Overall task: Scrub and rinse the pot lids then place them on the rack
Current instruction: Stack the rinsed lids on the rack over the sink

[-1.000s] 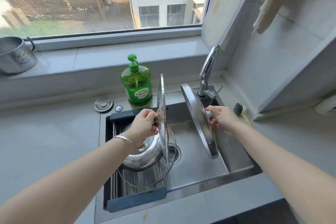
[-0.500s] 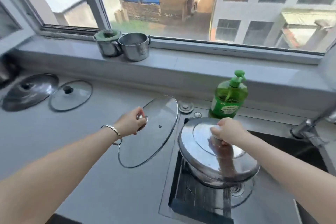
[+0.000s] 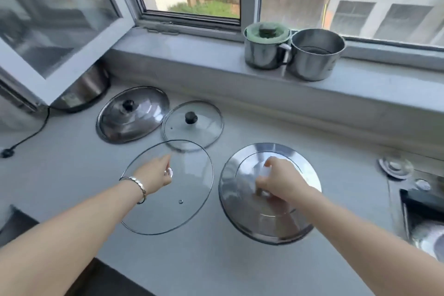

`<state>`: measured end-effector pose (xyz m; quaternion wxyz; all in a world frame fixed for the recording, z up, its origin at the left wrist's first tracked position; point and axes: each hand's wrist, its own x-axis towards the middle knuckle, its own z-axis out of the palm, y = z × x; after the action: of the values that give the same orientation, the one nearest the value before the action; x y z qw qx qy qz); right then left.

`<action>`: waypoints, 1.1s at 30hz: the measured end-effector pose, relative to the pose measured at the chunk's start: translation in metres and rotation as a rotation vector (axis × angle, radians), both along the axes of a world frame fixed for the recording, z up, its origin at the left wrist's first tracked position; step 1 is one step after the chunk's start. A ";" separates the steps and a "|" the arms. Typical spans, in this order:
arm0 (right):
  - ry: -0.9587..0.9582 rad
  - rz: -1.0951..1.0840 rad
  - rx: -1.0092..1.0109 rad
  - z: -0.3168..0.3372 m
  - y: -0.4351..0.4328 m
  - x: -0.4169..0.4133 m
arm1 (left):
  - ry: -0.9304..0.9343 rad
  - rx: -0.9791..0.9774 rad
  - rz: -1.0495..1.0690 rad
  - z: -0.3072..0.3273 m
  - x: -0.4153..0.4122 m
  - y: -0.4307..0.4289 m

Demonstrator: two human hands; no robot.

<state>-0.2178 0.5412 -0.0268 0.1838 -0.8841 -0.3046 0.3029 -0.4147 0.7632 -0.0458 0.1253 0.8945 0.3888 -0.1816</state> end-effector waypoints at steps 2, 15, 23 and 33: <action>0.004 0.014 -0.003 -0.010 0.042 -0.024 | 0.073 0.022 0.011 -0.010 -0.024 0.040; 0.087 0.120 -0.143 -0.080 0.197 -0.141 | 0.310 0.160 -0.100 -0.071 -0.106 0.180; 0.091 0.126 -0.189 -0.089 0.217 -0.156 | 0.305 0.194 -0.099 -0.080 -0.121 0.202; 0.063 0.206 -0.230 -0.070 0.201 -0.134 | 0.326 0.221 -0.081 -0.058 -0.078 0.167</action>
<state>-0.3515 0.7424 -0.0972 0.0588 -0.8536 -0.3509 0.3805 -0.4924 0.9297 -0.1036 -0.0458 0.8764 0.3854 -0.2852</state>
